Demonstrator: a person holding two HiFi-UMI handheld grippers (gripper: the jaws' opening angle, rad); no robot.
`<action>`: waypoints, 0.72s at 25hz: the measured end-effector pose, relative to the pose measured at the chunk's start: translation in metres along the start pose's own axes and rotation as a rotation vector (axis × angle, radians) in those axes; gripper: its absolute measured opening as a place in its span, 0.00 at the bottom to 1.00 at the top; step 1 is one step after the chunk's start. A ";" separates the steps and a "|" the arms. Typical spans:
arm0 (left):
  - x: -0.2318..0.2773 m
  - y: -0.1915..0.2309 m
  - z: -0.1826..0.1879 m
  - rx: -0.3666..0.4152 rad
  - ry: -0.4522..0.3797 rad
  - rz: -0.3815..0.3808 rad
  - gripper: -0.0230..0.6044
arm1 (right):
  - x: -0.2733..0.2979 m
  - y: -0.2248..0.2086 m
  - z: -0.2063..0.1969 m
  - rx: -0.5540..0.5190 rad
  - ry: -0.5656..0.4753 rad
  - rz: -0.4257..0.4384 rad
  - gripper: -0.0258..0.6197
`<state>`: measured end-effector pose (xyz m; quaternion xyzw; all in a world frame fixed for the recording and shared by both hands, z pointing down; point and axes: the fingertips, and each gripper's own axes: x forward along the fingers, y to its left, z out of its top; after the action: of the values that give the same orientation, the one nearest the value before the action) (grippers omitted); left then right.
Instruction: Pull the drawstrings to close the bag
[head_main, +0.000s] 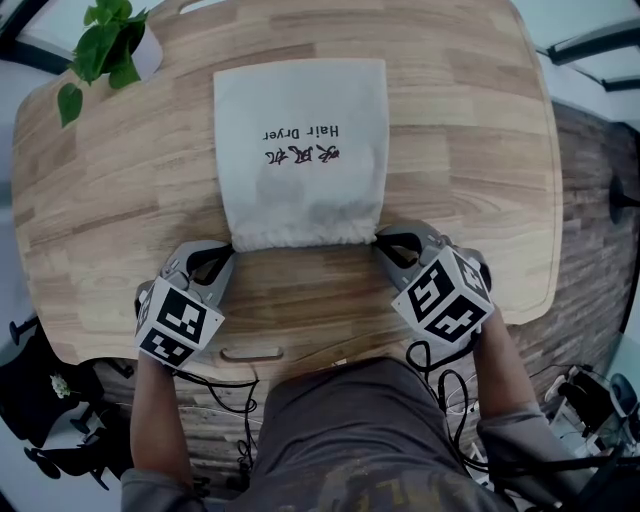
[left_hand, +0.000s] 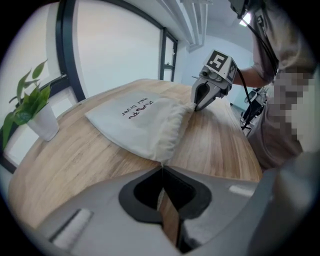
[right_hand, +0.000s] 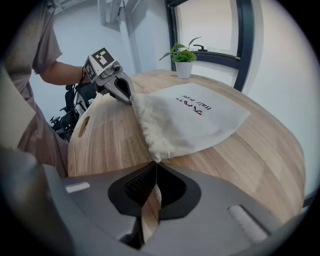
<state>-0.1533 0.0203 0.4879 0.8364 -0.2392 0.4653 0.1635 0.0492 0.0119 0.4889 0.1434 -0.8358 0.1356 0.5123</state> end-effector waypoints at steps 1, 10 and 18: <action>0.000 0.001 0.000 -0.028 0.001 0.000 0.05 | 0.000 0.000 0.000 0.011 0.001 -0.003 0.10; -0.003 0.008 -0.007 -0.116 0.030 0.003 0.05 | -0.003 -0.004 -0.009 0.048 0.029 -0.020 0.09; -0.011 0.016 -0.016 -0.144 0.056 0.012 0.05 | -0.011 -0.006 -0.015 0.052 0.033 0.004 0.09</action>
<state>-0.1787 0.0175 0.4874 0.8077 -0.2725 0.4711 0.2268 0.0689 0.0129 0.4863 0.1526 -0.8237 0.1608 0.5219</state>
